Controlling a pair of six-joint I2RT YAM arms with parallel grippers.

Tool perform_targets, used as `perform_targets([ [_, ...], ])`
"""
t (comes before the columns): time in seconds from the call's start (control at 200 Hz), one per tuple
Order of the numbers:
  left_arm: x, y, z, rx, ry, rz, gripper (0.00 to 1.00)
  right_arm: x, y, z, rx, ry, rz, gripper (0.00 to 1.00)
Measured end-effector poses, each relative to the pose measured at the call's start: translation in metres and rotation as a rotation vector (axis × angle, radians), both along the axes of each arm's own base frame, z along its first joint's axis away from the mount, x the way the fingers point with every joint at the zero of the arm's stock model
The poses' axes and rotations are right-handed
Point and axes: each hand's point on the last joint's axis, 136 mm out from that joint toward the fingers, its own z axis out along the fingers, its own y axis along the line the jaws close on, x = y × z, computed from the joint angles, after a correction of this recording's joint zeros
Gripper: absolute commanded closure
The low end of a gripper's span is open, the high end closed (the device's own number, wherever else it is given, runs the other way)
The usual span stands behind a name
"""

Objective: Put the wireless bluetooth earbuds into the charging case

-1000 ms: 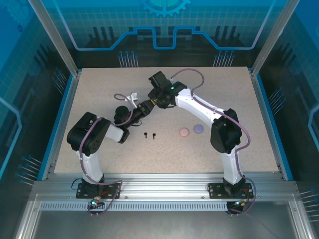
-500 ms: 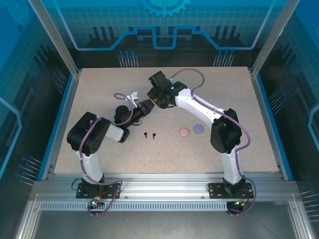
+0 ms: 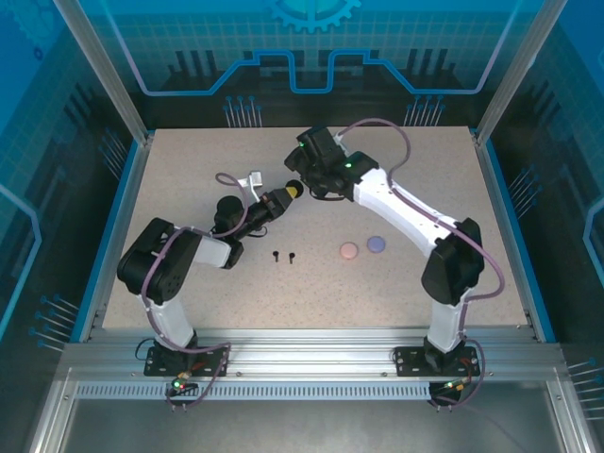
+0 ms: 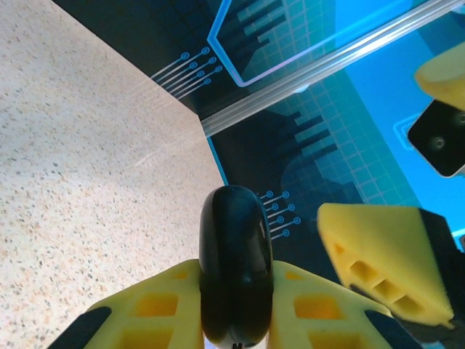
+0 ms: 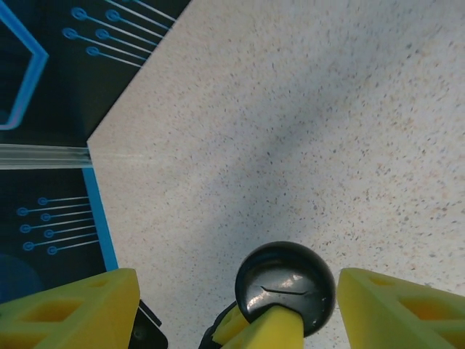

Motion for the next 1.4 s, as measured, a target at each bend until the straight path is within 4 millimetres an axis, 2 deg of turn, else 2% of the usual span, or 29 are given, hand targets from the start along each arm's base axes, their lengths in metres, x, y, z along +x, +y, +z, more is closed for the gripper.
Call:
perform_targets([
  [0.06, -0.001, -0.002, 0.008, 0.013, -0.009, -0.014, 0.95, -0.003, -0.009, 0.007, -0.008, -0.025, -0.002, 0.27],
  [0.145, 0.000, -0.005, 0.022, 0.031, -0.026, -0.034, 0.95, -0.008, -0.022, 0.008, -0.032, -0.042, 0.001, 0.26],
  [0.3, 0.003, -0.009, 0.043, 0.094, -0.055, -0.072, 0.95, -0.016, -0.044, -0.012, -0.100, -0.045, -0.003, 0.25],
  [0.49, 0.005, -0.008, 0.049, 0.162, -0.060, -0.109, 0.95, -0.022, -0.058, -0.038, -0.158, -0.052, 0.010, 0.24],
  [0.605, 0.009, -0.001, 0.050, 0.180, -0.043, -0.126, 0.95, -0.022, -0.061, -0.041, -0.188, -0.082, 0.038, 0.23],
  [0.795, 0.024, 0.015, 0.078, 0.179, -0.079, -0.151, 0.94, -0.019, -0.062, -0.022, -0.230, -0.181, 0.135, 0.22],
  [0.97, 0.025, 0.026, 0.094, 0.179, -0.115, -0.203, 0.94, -0.018, -0.056, 0.000, -0.241, -0.302, 0.274, 0.19],
  [1.176, 0.016, 0.029, 0.098, 0.165, -0.126, -0.292, 0.94, -0.016, -0.050, 0.016, -0.201, -0.403, 0.419, 0.19],
  [1.401, 0.012, 0.024, 0.088, 0.154, -0.104, -0.350, 0.95, -0.018, -0.040, 0.026, -0.152, -0.460, 0.522, 0.19],
])
